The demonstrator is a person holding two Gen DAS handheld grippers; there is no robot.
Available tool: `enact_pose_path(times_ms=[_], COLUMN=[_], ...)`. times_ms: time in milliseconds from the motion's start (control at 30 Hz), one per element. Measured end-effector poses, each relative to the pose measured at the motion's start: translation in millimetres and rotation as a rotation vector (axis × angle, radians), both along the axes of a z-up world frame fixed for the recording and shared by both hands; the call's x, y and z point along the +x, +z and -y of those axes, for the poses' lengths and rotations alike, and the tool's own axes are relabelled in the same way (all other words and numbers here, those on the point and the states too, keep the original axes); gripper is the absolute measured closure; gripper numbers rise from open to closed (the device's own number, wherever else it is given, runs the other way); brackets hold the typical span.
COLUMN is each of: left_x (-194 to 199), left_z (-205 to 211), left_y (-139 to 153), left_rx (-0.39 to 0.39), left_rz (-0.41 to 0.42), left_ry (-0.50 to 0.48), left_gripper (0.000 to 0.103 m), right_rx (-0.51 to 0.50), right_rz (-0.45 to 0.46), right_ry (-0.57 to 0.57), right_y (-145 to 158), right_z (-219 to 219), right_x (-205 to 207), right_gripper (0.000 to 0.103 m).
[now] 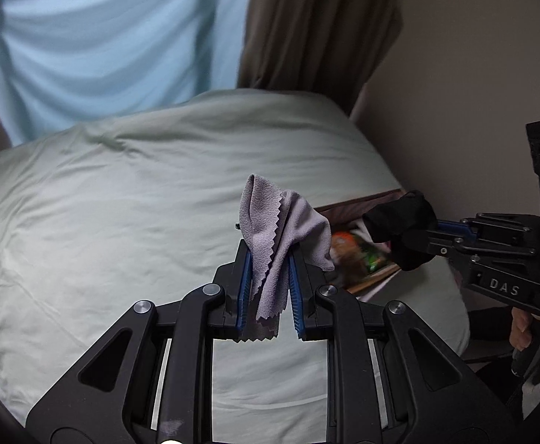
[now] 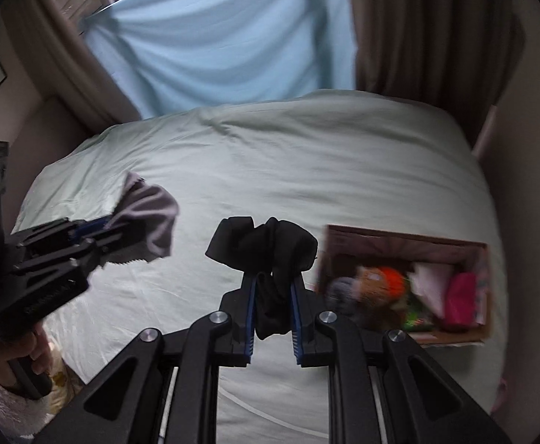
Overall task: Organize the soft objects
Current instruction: 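Carry the grey cloth and black sock over the box and release both inside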
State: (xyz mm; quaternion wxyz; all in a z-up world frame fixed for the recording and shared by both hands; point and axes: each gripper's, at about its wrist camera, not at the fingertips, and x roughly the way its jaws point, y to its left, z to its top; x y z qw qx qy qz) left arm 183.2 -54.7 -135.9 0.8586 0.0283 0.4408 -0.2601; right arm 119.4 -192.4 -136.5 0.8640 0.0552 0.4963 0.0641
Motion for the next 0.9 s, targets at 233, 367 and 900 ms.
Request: enact_pose_path(times_ms=[233,367,900], left_x=[-15,-16,26], left_z=[76,123,242], left_y=[14,6,-114], left_rx=[0.003,0.026,0.174], left_rz=[0.002,0.002,-0.218], left_ry=[-0.016,-0.009,0.005], left_gripper=[0.087,0.087,0.087], right_rx=[-0.015,-0.039,0.032], right_rz=[0.003,-0.007,-0.155], right_ry=[-0.041,-0.025,-0.005], right_y=[16,15,-86], right_z=[75,116,241], right_x=[-25,-32,-10], right_gripper=[0.088,0.088,0.088])
